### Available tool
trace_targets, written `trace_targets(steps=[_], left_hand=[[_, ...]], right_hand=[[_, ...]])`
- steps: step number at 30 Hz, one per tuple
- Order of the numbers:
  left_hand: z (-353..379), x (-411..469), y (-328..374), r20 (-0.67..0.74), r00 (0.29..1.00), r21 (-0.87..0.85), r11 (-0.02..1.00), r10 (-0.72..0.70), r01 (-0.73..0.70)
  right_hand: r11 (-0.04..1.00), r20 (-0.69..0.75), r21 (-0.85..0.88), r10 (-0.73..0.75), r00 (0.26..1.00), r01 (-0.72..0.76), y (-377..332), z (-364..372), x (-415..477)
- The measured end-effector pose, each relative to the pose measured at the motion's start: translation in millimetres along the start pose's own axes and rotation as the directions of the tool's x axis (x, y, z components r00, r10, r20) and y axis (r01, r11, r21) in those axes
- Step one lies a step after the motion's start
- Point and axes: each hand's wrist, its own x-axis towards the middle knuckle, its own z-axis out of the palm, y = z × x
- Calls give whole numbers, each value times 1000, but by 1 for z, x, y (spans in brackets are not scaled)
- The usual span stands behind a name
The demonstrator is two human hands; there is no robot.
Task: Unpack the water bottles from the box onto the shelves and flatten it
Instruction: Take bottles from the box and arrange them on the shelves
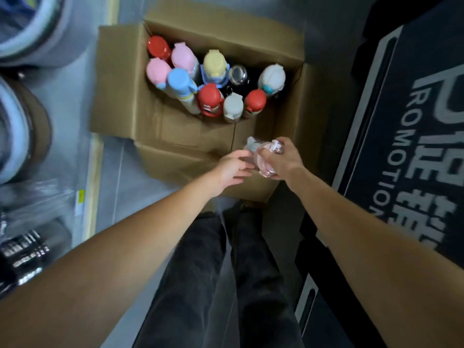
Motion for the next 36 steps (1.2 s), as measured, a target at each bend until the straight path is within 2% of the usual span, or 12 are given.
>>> trace_targets(steps=[4, 7, 8, 10, 14, 18, 21, 25, 27, 30, 33, 36], left_hand=[[-7, -81, 12, -36, 949, 343, 896, 312, -281], [-20, -131, 15, 79, 895, 721, 596, 439, -355], [-23, -153, 14, 116, 870, 799, 475, 480, -369], [-24, -190, 14, 148, 836, 845, 371, 529, -384], [-19, -267, -12, 124, 780, 785, 420, 614, -456], [-13, -345, -76, -64, 710, 584, 604, 701, -543], [-5, -398, -118, -225, 698, 346, 725, 680, -595], [-9, -484, -175, -380, 719, 120, 802, 582, -585], [-18, -525, -208, -475, 725, 16, 829, 499, -559], [-32, -578, -256, -528, 734, -162, 797, 428, -581], [-50, -634, -317, -565, 686, -240, 705, 458, -668], [-66, -685, -389, -628, 627, -316, 586, 461, -746]], right_hand=[[996, -27, -41, -82, 996, 81, -31, -9, -89], [997, 37, -35, -72, 997, 74, -52, -10, -147], [992, 56, -75, -99, 993, 103, -57, -9, -172], [976, 109, -133, -156, 982, 170, -64, -8, -214], [940, 218, -201, -232, 948, 277, -63, 3, -294], [913, 355, -231, -243, 903, 336, -36, 20, -373], [893, 446, -231, -255, 858, 386, -14, 33, -429], [852, 586, -218, -276, 762, 476, 11, 67, -505], [767, 644, -314, -261, 719, 559, 19, 91, -537], [653, 706, -398, -230, 670, 644, 29, 136, -577], [530, 767, -452, -179, 617, 717, 47, 195, -627], [334, 834, -455, -165, 527, 825, 75, 256, -680]])
